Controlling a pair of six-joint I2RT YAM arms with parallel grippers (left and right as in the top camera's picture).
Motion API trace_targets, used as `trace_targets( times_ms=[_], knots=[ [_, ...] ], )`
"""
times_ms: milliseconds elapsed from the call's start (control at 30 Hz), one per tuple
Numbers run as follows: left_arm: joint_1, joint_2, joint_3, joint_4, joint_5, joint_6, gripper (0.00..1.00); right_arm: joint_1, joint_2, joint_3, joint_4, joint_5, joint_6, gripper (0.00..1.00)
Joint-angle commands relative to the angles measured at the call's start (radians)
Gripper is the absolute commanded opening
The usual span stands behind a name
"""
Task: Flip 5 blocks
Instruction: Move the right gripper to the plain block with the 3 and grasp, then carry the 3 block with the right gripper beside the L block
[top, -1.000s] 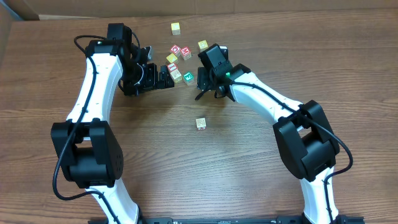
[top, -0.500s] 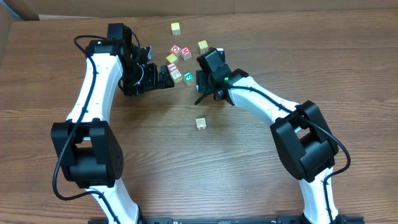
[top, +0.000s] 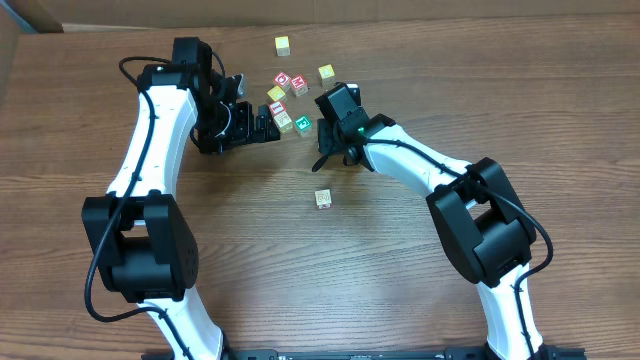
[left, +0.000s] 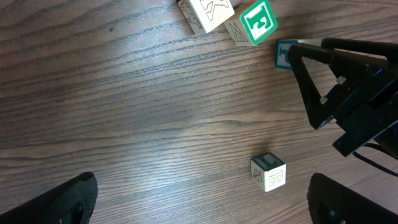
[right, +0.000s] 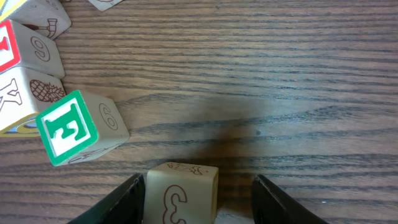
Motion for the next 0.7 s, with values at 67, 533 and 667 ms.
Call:
trace_targets(
  times_ms=[67, 533, 667],
  knots=[
    [0.008, 0.008, 0.024, 0.0, -0.007, 0.012, 1.0, 0.003, 0.01, -0.007, -0.004, -0.015, -0.003, 0.56],
    [0.008, 0.008, 0.024, 0.0, -0.007, 0.012, 1.0, 0.003, 0.0, 0.006, -0.035, -0.014, -0.004, 0.37],
    [0.008, 0.008, 0.024, 0.0, -0.006, 0.012, 1.0, 0.003, -0.058, 0.024, -0.077, -0.014, -0.004, 0.34]
  ],
)
